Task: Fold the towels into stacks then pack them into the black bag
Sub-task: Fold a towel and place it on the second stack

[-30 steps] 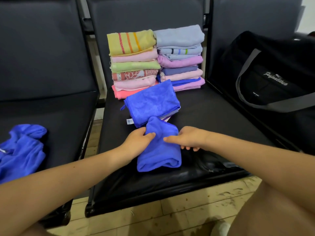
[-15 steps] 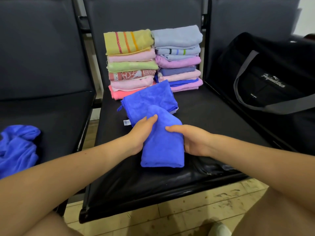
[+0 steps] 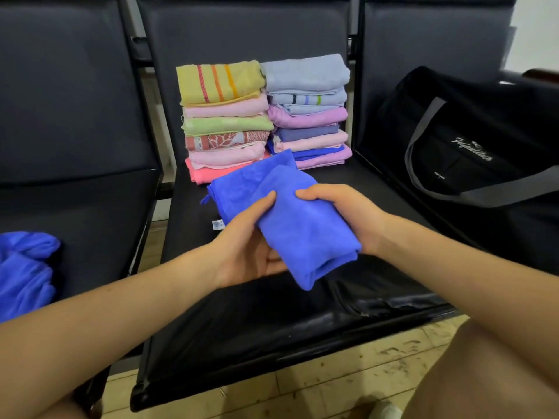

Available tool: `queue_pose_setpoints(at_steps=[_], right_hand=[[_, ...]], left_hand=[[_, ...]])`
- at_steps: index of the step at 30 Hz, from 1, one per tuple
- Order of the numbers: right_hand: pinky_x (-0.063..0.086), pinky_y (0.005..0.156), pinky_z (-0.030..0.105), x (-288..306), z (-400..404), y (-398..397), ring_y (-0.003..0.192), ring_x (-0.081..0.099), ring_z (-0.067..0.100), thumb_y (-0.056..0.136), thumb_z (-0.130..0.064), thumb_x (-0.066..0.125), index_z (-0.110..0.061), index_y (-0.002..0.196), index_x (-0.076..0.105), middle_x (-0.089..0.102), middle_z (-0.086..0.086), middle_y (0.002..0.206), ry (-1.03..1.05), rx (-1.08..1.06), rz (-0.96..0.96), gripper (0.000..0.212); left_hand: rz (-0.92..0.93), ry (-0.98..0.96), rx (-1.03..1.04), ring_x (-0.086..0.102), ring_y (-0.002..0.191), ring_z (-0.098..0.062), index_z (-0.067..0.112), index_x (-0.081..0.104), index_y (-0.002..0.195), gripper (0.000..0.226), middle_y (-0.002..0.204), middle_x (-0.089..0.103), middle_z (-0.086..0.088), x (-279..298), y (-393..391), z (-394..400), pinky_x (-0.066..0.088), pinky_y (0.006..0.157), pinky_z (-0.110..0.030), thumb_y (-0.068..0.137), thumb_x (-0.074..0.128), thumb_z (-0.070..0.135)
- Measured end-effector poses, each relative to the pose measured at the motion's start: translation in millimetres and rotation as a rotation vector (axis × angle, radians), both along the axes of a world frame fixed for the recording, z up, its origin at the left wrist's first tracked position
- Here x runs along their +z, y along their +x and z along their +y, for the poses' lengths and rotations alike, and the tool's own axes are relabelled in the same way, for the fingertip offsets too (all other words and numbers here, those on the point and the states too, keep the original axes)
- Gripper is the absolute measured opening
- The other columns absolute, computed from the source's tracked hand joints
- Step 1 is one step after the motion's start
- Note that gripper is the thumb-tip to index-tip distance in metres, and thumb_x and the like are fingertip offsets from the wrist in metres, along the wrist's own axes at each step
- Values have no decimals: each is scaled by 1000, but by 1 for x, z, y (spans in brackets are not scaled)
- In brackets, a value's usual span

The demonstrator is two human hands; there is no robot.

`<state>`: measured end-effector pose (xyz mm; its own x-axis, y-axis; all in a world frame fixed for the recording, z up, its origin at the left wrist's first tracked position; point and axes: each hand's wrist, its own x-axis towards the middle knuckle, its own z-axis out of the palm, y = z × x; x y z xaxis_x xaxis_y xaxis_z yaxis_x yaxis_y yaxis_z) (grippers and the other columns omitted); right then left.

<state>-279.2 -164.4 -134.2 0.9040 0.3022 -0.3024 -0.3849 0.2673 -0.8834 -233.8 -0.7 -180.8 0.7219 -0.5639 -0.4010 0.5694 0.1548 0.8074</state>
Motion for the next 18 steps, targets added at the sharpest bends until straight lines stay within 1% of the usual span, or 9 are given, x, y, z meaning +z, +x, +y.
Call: queue_pose_setpoints(at_steps=[2,4,5,8,10,12,14,16,18], right_hand=[[51,48,19,3,-1,4,52,65,15,97,-22,46,0,83,62,67,8,61,-47,-48,13,30],[52,48,20,5,0,7,54,66,16,95,-22,52,-1,89,59,68,9,64,-68,-39,40,23],[52,49,20,5,-1,9,57,67,16,94,-23,54,-2,91,60,69,9,68,-84,-3,51,22],[52,49,19,9,-3,13,58,67,14,86,-23,61,-6,94,62,71,6,72,-211,102,54,19],[58,64,24,9,-6,20,73,69,16,75,-21,66,-8,103,64,72,5,87,-227,99,36,31],[59,73,29,8,-10,35,81,69,16,75,-15,68,-10,105,65,72,4,95,-145,-37,-2,31],[55,82,32,9,-14,56,84,67,16,83,-10,66,-13,103,65,70,3,98,-94,-267,-73,21],[54,77,30,9,-16,77,79,63,17,87,-7,63,-13,92,64,68,4,90,-98,-490,-180,8],[51,70,27,6,-13,97,76,60,17,87,-5,63,-13,83,64,67,3,80,-183,-641,-304,9]], left_hand=[[-68,-37,151,70,98,-21,18,65,120,35,105,73,-5,6,3,6,56,82,-35,90,60,34],[-144,11,331,72,74,-14,13,65,115,26,88,75,-2,18,9,6,57,61,-26,90,61,17],[-203,22,392,71,70,-13,11,64,116,27,87,74,-3,22,14,9,56,57,-25,89,61,11],[-434,22,531,70,86,-14,9,60,123,34,103,71,-4,36,26,21,56,66,-24,90,58,2],[-566,32,612,67,100,-17,12,59,122,34,114,68,-4,43,32,29,56,81,-29,91,57,0],[-680,78,680,64,107,-19,18,58,117,32,116,65,-4,46,38,35,53,91,-34,90,56,-1],[-780,181,710,63,106,-21,22,55,118,35,118,63,-5,41,46,38,54,89,-38,90,57,2],[-838,285,695,63,98,-19,22,50,127,43,118,61,-7,33,49,40,54,77,-31,89,57,3],[-875,353,654,62,93,-13,22,43,135,52,116,60,-6,26,51,41,53,70,-20,89,58,3]])
